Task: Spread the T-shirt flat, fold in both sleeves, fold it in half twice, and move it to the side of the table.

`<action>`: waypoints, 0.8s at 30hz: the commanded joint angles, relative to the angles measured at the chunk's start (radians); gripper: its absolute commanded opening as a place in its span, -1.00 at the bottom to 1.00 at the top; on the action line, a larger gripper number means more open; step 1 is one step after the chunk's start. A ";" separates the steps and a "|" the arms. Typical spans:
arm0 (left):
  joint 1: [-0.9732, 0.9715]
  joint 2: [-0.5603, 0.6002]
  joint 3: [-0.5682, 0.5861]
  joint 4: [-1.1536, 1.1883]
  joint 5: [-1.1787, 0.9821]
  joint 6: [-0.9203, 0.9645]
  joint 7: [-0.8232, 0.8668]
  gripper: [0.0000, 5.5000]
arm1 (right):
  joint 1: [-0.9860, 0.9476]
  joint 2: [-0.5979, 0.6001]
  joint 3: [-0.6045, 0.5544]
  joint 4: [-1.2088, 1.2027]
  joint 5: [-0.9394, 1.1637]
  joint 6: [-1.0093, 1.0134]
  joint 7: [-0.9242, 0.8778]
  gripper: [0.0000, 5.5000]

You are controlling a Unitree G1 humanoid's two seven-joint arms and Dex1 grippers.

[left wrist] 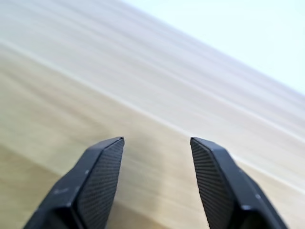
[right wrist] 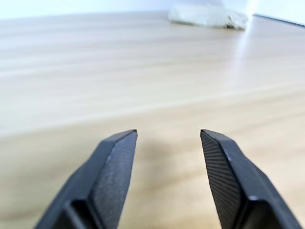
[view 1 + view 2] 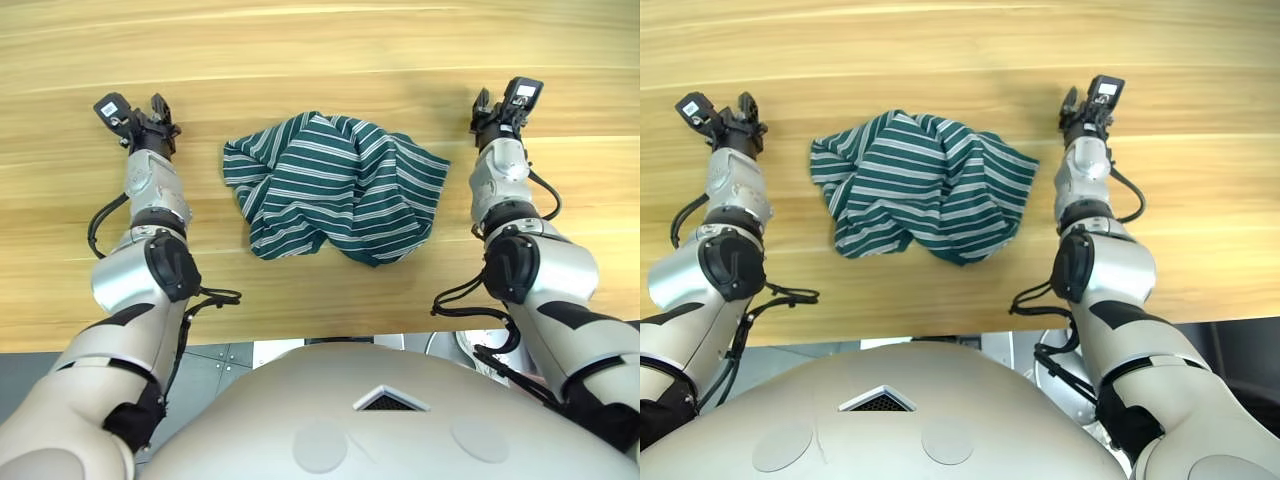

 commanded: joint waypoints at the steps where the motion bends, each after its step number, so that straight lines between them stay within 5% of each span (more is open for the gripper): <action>1: 0.001 -0.004 -0.015 -0.047 -0.022 -0.087 -0.112 -0.06 | -0.019 0.011 0.006 -0.062 0.036 -0.093 0.109 -0.11; 8: 0.103 -0.034 -0.121 -0.227 -0.033 -0.394 -0.412 -0.06 | 0.117 -0.024 0.197 -0.272 -0.095 -0.312 0.256 -0.11; 14: 0.237 -0.017 -0.210 -0.506 -0.166 -0.468 -0.729 -0.06 | 0.269 -0.099 0.260 -0.624 -0.007 -0.266 0.442 -0.11; 24: 0.302 -0.030 -0.347 -0.646 -0.067 -0.612 -0.699 -0.06 | 0.446 -0.167 0.386 -0.984 -0.031 -0.139 0.556 -0.11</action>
